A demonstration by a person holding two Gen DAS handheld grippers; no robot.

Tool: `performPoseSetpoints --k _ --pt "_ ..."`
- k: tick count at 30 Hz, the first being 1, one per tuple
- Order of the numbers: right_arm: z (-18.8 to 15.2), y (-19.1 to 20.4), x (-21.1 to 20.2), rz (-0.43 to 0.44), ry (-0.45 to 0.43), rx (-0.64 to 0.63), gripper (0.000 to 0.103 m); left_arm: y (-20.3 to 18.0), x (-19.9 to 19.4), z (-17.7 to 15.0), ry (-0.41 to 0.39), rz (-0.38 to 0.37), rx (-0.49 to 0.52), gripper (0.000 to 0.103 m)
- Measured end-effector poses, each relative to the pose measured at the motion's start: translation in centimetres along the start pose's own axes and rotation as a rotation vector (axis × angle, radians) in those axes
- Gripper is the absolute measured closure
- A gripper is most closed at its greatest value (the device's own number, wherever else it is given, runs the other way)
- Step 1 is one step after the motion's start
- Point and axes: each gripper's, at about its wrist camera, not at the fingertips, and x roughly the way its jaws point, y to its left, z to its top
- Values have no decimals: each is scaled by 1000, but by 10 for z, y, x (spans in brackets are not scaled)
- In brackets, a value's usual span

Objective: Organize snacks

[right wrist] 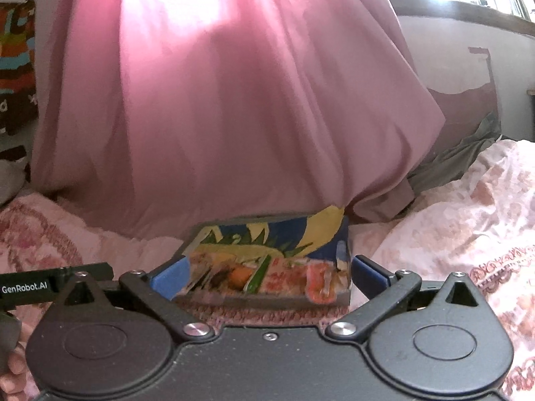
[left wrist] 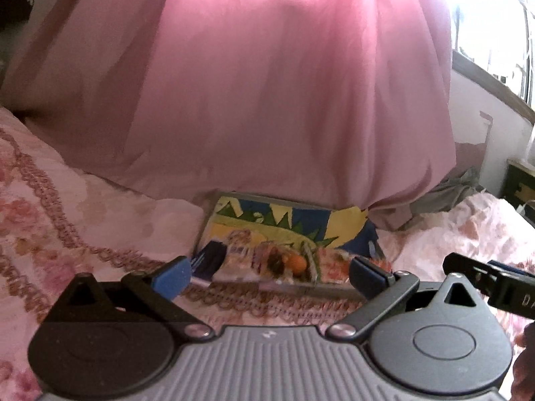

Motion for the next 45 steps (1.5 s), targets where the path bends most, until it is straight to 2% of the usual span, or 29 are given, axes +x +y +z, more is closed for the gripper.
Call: performPoseSetpoints --k 8,17,45 --pt "-26 15 -35 -20 31 -49 1 13 -37 -32 9 23 -2 0" --pt "-43 23 -51 -30 61 -61 1 24 -58 -52 11 43 4 0" --pt "-52 26 -49 -38 89 -68 1 34 -61 -63 43 56 0 0"
